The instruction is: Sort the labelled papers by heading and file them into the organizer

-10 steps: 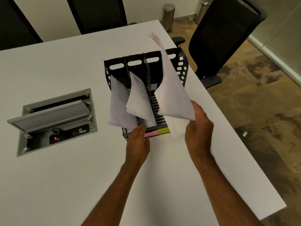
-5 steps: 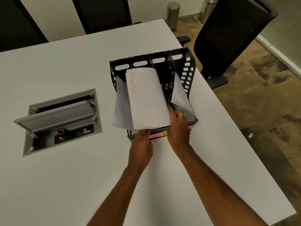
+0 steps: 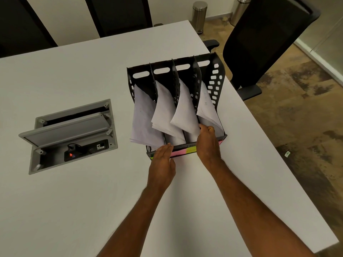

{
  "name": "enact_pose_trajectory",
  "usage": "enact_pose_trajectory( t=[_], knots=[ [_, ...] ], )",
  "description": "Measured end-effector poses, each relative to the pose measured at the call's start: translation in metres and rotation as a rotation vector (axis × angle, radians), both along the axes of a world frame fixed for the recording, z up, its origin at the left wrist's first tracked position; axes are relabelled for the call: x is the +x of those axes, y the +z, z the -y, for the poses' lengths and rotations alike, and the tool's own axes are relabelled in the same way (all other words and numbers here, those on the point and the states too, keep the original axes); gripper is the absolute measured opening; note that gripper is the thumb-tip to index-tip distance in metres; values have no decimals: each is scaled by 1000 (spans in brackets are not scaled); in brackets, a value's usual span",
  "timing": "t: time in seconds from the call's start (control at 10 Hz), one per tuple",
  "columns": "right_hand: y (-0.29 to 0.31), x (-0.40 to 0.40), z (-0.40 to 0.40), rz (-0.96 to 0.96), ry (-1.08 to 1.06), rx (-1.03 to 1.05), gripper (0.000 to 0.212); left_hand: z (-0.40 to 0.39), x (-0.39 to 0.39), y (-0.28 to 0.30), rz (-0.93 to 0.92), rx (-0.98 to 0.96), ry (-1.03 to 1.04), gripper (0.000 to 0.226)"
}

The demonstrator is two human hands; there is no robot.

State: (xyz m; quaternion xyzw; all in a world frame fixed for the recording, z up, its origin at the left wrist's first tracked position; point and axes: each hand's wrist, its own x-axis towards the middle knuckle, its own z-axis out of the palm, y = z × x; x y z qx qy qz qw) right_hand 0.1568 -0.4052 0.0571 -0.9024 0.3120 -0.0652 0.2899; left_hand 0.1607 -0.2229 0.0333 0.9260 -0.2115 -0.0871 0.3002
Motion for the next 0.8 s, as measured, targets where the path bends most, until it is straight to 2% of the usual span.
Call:
enact_pose_trajectory(
  t=[0.2,0.5,0.6,0.8],
  knots=[
    [0,-2,2,5,-3,16,46,1,-1,2,-15,13,-3,50],
    [-3,-40,-6,78,58,57,35,-1,0,8,-36,63,-62,54],
    [-1,-60,-15,42,164,17,42,-3,0,18,-38,98,-103,57],
    [-1,-73,-18,-57,259,-133,60,-18,-11,19,137,160,-132,59]
  ],
)
